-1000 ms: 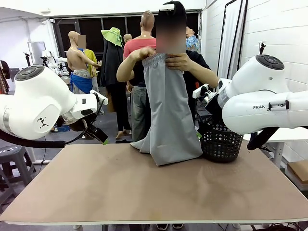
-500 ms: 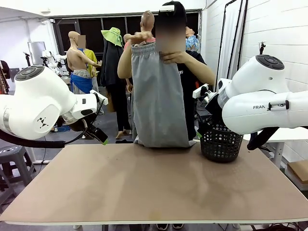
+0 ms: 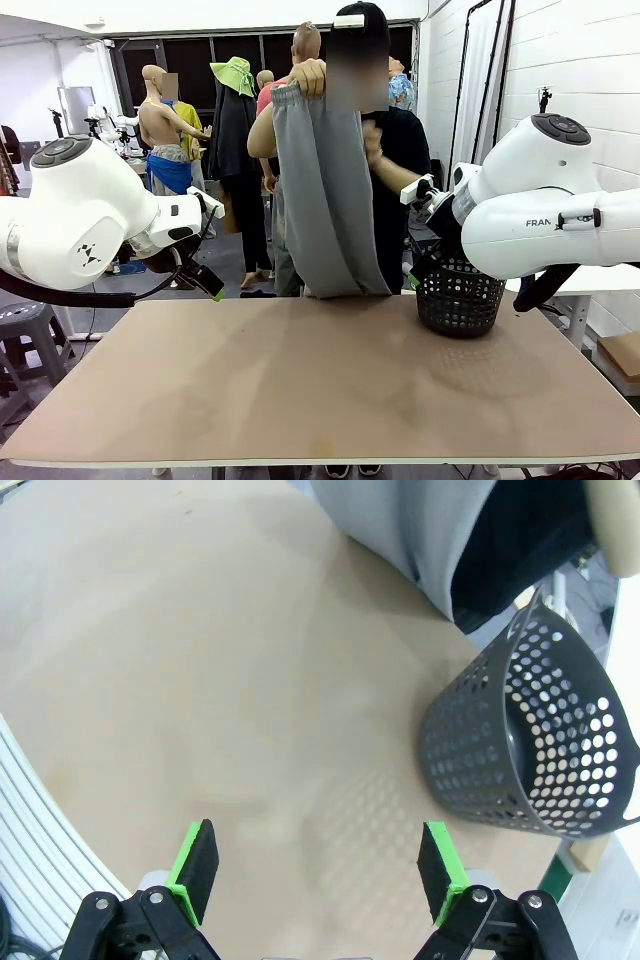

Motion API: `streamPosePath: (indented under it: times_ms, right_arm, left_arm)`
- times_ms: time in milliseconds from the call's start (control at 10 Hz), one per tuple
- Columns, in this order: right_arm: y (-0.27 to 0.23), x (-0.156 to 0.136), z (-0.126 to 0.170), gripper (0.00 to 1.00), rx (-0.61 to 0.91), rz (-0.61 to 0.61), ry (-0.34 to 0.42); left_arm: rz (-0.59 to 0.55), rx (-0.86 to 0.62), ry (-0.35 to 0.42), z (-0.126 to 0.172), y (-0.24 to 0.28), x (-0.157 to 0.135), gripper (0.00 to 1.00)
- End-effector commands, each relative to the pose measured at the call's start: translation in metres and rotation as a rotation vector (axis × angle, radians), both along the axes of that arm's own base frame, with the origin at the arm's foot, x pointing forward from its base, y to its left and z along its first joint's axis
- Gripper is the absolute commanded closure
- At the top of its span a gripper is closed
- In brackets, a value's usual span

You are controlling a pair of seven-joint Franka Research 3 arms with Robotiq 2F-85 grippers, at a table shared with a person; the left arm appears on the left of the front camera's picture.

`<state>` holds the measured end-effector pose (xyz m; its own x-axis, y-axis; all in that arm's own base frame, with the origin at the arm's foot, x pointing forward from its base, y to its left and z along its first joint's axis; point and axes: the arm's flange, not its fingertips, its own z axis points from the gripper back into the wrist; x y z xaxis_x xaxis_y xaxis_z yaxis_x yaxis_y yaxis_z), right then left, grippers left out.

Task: Fold the training pants.
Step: Grab both ends of the Training pants handed by a person.

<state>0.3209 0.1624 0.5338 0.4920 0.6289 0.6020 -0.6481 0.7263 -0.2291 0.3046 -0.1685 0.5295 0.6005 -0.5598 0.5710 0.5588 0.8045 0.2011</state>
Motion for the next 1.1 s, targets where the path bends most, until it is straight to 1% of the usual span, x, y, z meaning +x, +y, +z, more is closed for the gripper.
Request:
streamPosePath:
  times_ms: [0,1000]
  right_arm:
    - [0.0012,-0.0004,0.0001,0.00,0.000,0.004,-0.002]
    - [0.0012,-0.0004,0.0001,0.00,0.000,0.004,-0.002]
  left_arm:
    - [-0.010,0.007,-0.002,0.0000,0.0002,0.0001,0.00]
    - [-0.010,0.007,-0.002,0.0000,0.0002,0.0001,0.00]
